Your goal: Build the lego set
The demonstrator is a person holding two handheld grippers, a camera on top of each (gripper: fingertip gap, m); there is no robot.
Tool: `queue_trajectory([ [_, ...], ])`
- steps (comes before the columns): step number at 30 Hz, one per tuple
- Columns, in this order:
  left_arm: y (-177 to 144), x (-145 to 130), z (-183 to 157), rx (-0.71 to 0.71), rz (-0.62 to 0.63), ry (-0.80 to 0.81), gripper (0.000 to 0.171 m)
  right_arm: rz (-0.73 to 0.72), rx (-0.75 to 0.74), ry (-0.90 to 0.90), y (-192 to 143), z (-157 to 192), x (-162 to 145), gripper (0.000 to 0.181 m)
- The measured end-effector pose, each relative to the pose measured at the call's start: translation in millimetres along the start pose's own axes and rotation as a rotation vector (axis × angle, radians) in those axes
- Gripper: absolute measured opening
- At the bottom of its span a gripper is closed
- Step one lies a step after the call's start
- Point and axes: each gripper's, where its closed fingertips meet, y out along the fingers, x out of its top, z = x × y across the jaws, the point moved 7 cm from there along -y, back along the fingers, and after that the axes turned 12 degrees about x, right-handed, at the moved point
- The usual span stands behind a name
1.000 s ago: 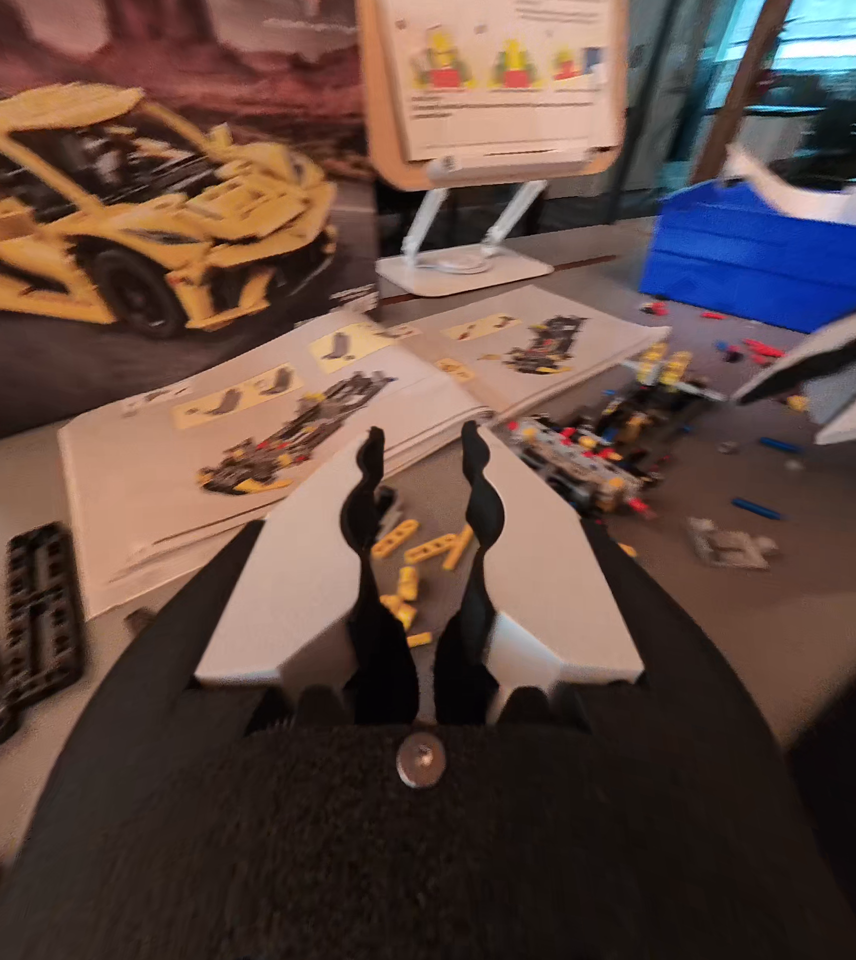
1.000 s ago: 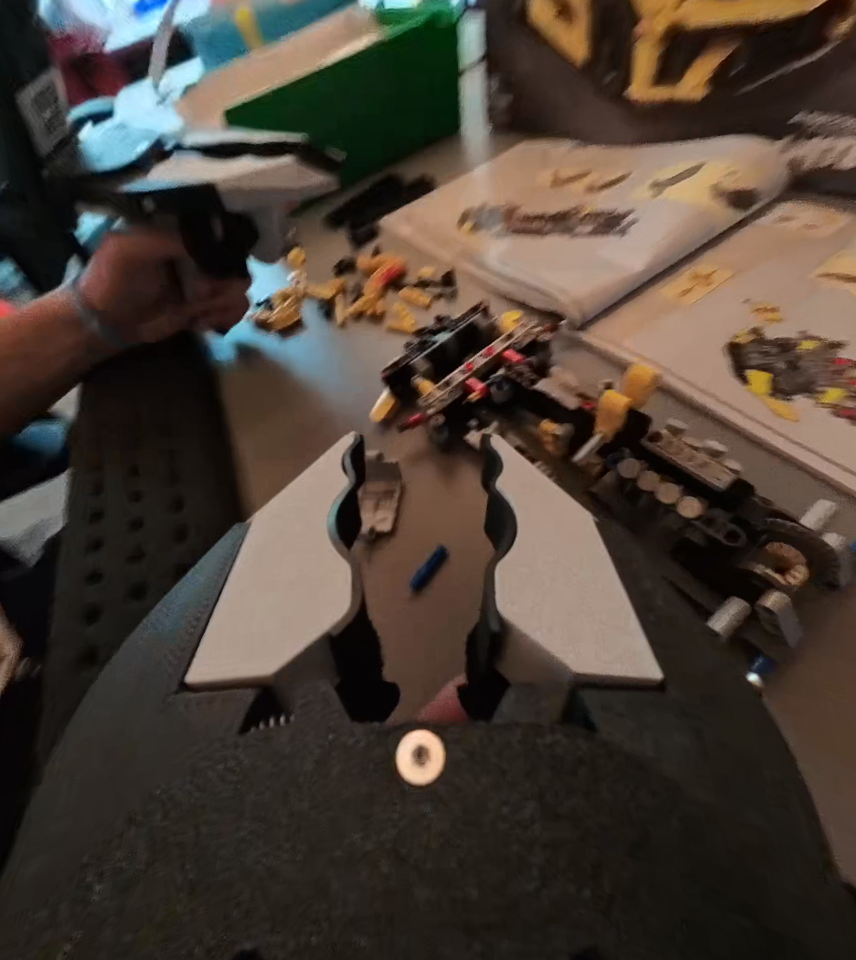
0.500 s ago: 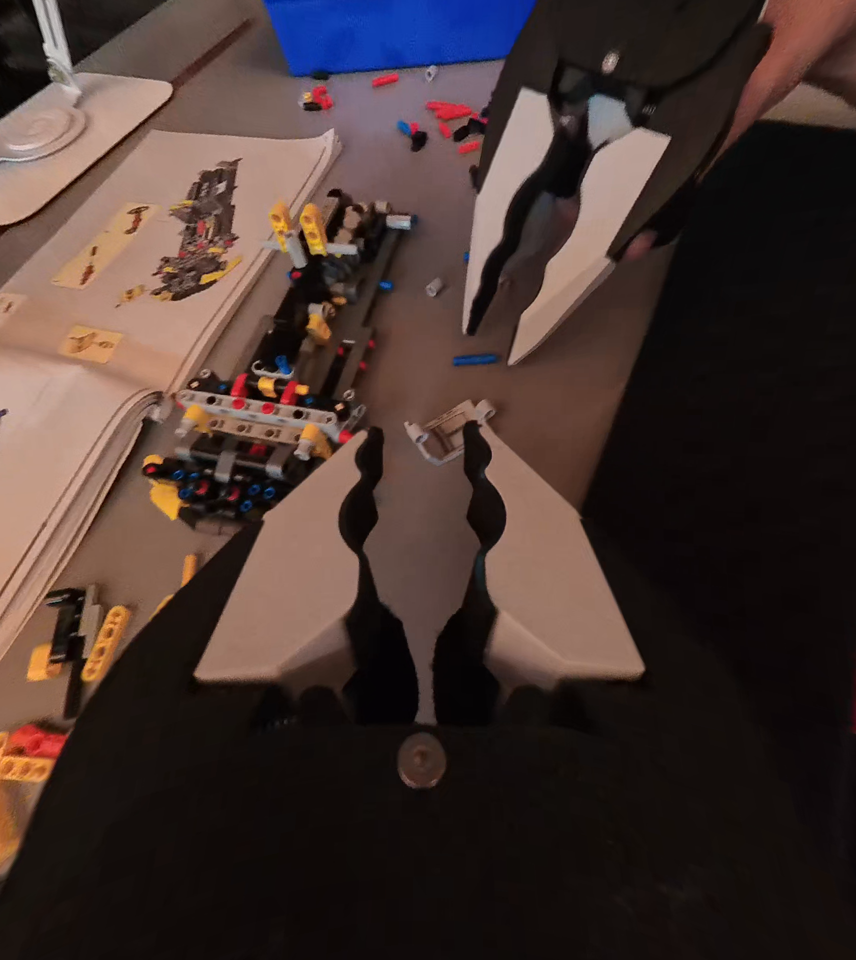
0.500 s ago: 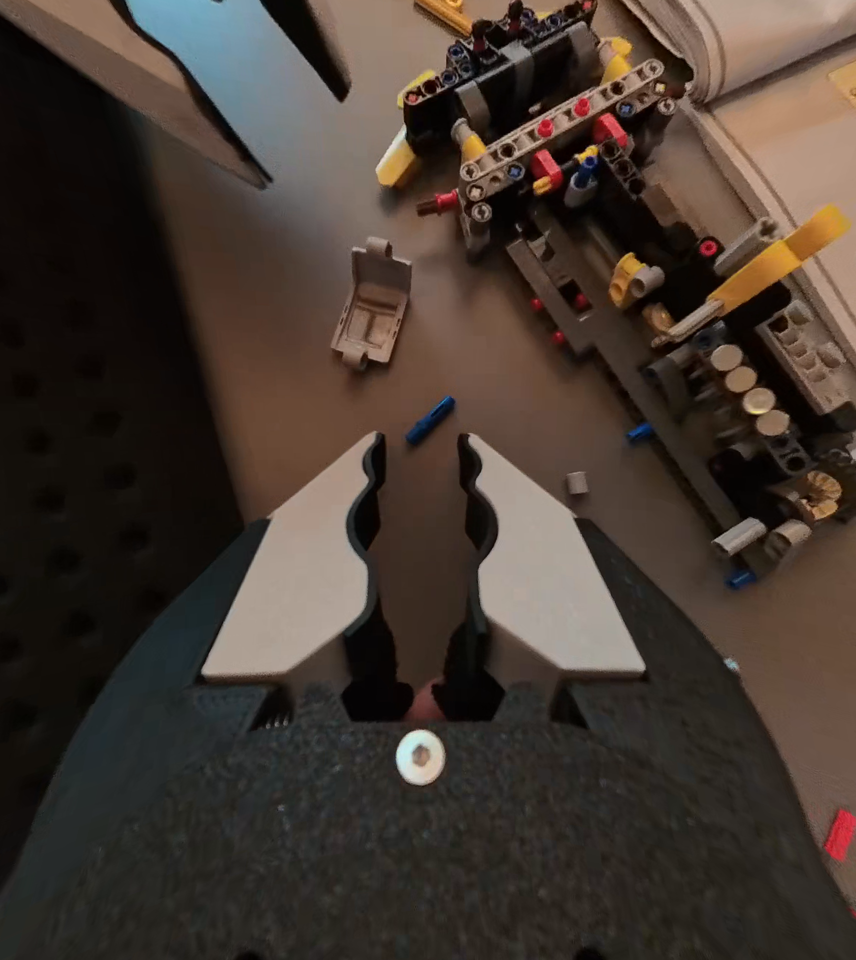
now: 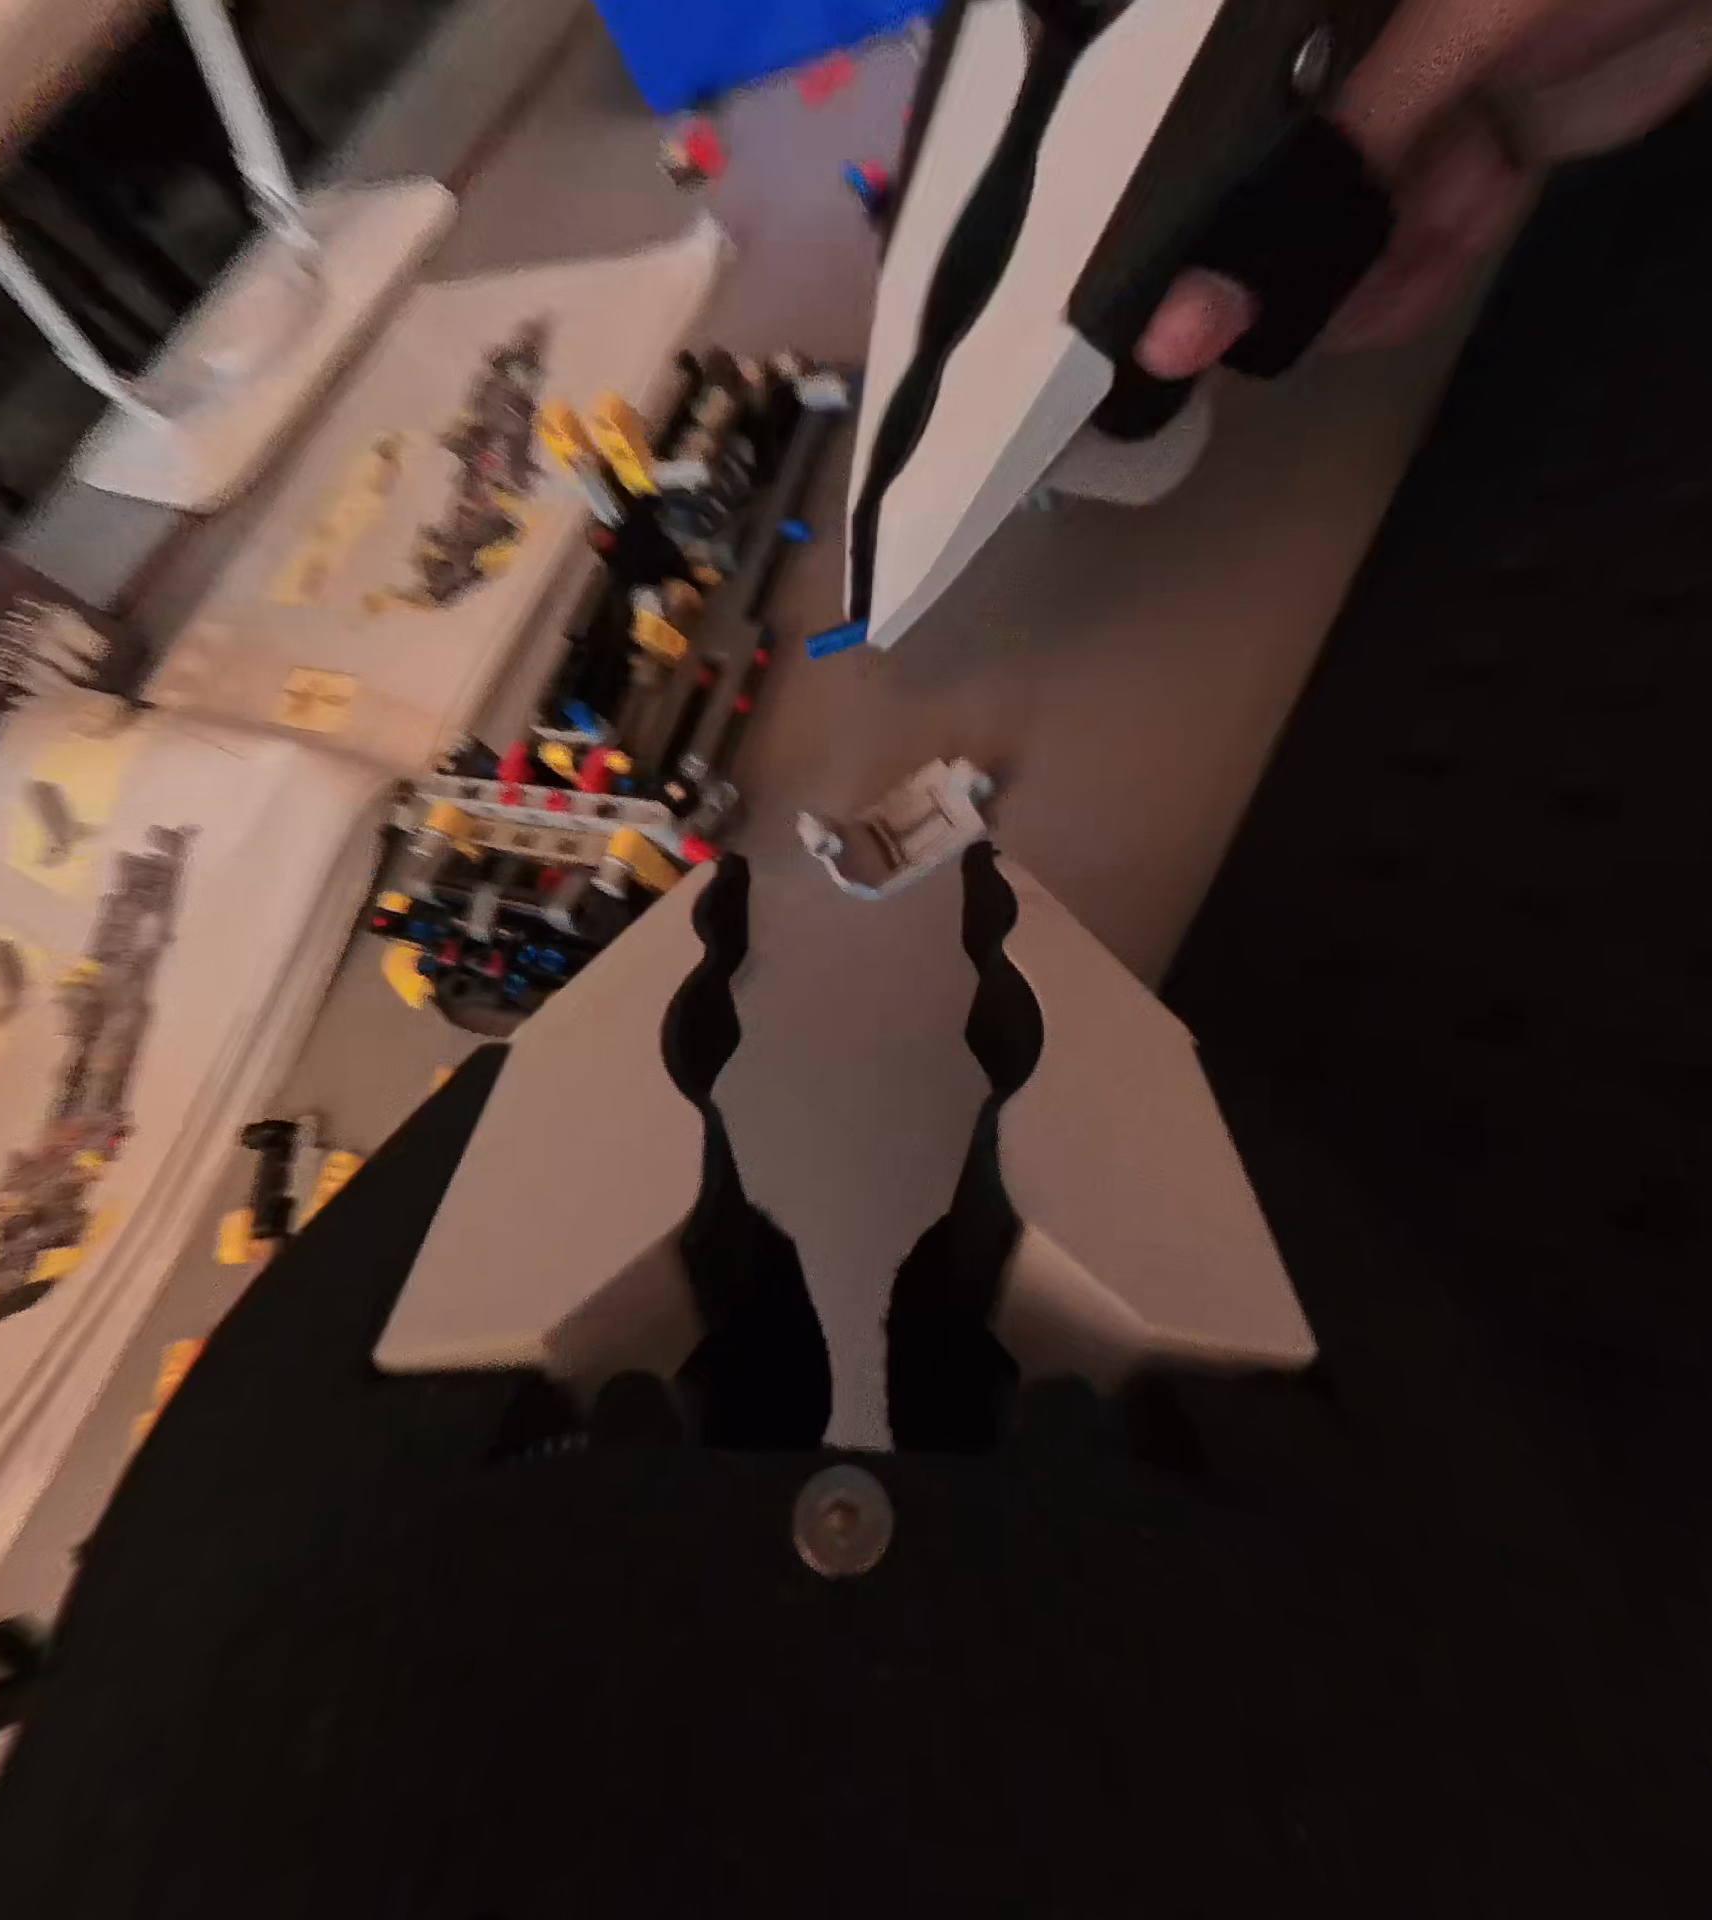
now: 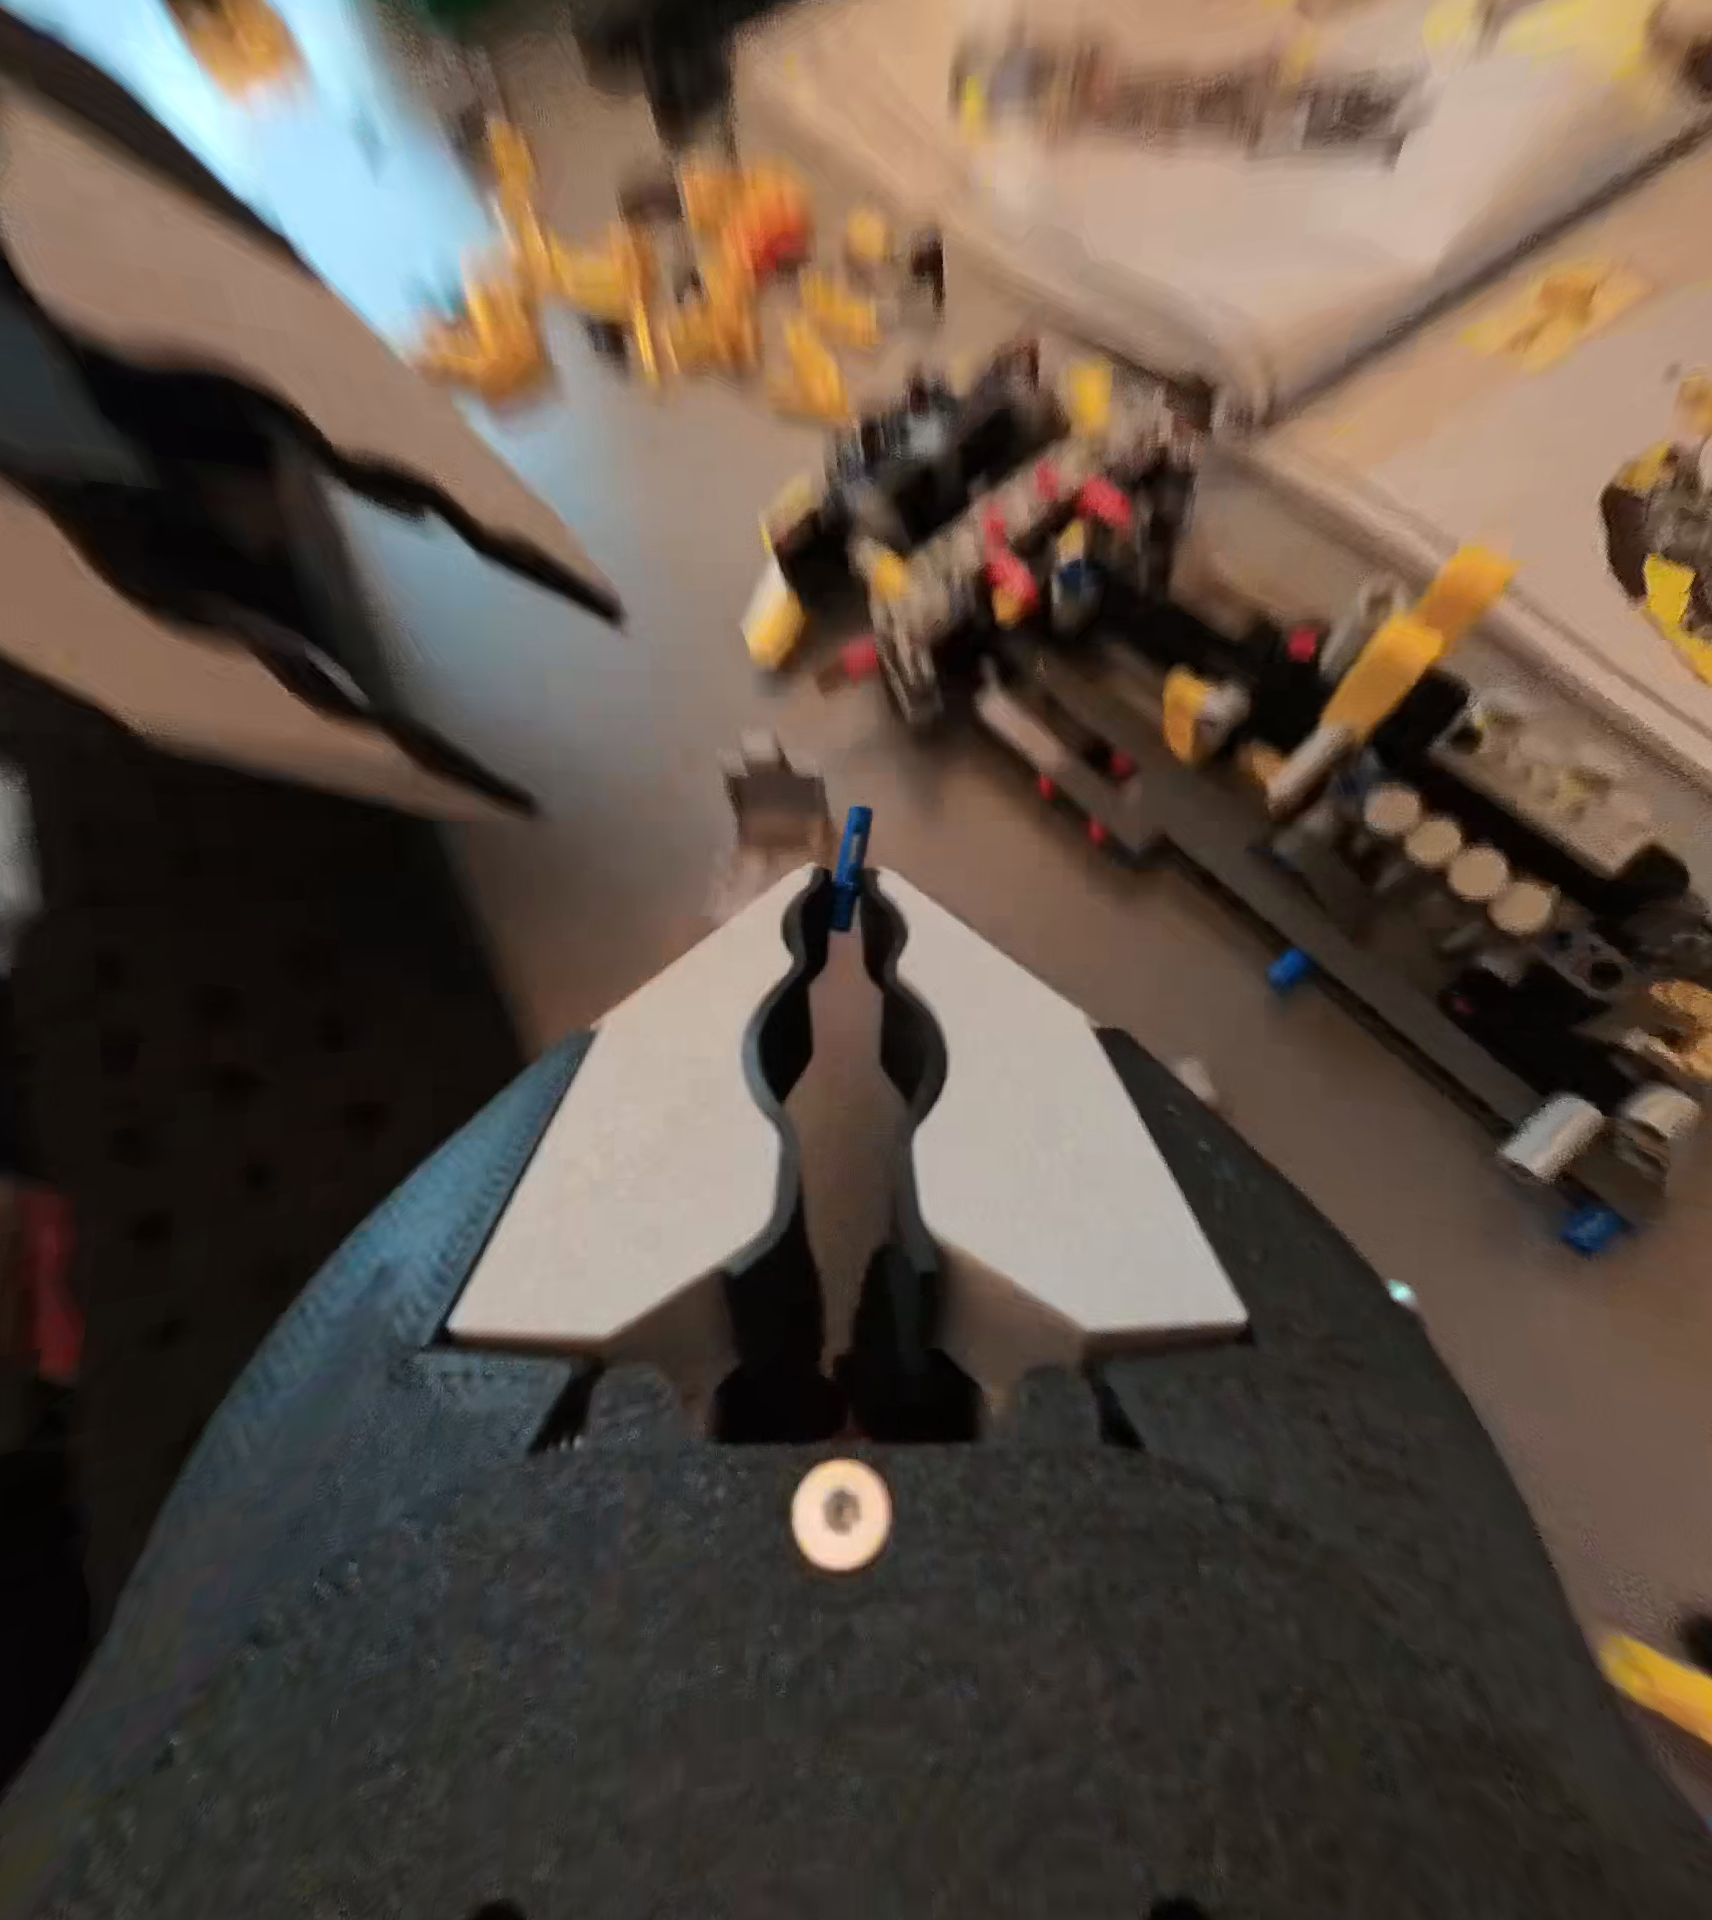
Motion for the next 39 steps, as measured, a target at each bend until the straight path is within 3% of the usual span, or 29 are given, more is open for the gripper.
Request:
queue_trajectory([
  [4, -6.6, 19.2, 3.4, 0.148, -0.182, -0.012, 0.043, -0.395, 0.311, 0.205, -6.0, 29.3, 38.1, 0.004],
  [8, -15.8, 32.2, 10.1, 0.257, -0.296, -0.028, 0.041, -0.482, 0.421, 0.275, -3.7, 39.6, 49.6, 0.004],
  [12, -19.9, 38.9, 10.7, 0.273, -0.336, -0.057, 0.035, -0.541, 0.483, 0.342, -0.6, 39.9, 52.0, 0.004],
  [14, -20.9, 40.2, 11.3, 0.3, -0.355, -0.053, 0.027, -0.554, 0.514, 0.371, 2.5, 40.5, 50.8, 0.004],
  [25, -20.1, 41.5, 6.9, 0.257, -0.371, 0.031, 0.026, -0.538, 0.573, 0.388, 8.4, 43.0, 46.5, 0.004],
  [29, -20.2, 41.4, 5.5, 0.228, -0.393, 0.092, 0.017, -0.545, 0.619, 0.422, 10.2, 42.7, 45.2, 0.003],
  [35, -27.4, 37.7, 14.9, 0.201, -0.408, 0.055, 0.018, -0.602, 0.691, 0.466, 6.1, 38.7, 43.3, 0.002],
  [39, -32.1, 35.9, 13.6, 0.123, -0.442, 0.039, 0.009, -0.576, 0.755, 0.476, 5.7, 39.3, 40.8, 0.003],
])
